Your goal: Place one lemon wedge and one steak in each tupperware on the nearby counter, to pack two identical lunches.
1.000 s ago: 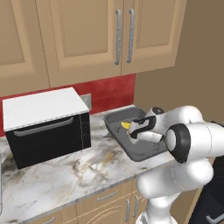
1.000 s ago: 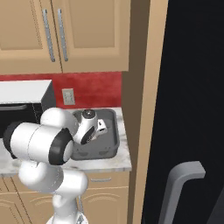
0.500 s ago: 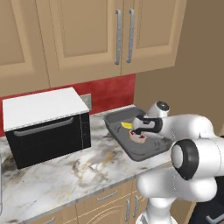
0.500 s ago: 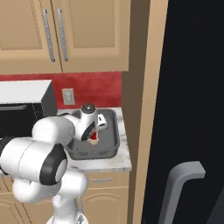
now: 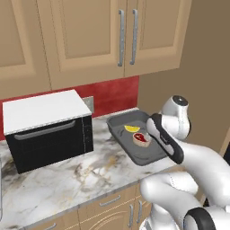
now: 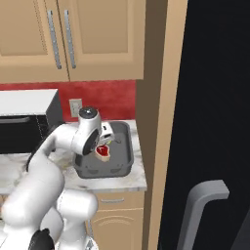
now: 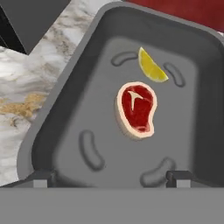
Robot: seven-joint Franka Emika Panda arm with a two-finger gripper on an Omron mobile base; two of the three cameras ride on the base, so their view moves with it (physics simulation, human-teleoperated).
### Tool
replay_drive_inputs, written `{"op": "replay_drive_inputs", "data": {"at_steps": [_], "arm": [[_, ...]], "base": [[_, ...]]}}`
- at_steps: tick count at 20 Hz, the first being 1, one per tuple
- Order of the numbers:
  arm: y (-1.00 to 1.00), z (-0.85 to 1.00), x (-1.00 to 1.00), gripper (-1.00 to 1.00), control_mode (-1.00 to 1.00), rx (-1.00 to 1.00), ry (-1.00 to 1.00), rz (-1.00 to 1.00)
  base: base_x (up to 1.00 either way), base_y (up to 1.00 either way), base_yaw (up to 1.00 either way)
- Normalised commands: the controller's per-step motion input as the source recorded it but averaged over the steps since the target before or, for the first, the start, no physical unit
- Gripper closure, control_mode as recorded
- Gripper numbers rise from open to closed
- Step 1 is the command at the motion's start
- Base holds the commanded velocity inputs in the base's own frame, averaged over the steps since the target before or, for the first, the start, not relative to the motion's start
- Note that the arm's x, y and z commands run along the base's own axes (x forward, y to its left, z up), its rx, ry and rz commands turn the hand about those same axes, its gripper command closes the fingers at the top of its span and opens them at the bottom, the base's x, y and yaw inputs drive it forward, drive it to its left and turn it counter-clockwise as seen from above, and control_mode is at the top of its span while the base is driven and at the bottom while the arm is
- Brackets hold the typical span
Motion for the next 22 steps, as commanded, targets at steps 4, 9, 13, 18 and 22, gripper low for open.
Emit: {"op": "replay_drive_inputs", "data": {"at_steps": [4,9,13,18,22], "arm": [[0.21,0.31,-1.0,-1.0,-1.0,0.0,-0.1,-0.11],[0.25,0.35,-1.0,-1.0,-1.0,0.0,-0.08,-0.18],[0.01,0.61,-1.0,-1.0,-1.0,0.0,-0.08,-0.22],[0.01,0.47,-1.0,-1.0,-1.0,0.0,-0.12,-0.2],[0.01,0.0,-0.75,-1.0,1.0,0.0,-0.12,-0.07]], "base": [[0.0,0.0,0.0],[0.0,0.0,0.0],[0.0,0.0,0.0],[0.0,0.0,0.0],[-0.25,0.0,0.0]]}}
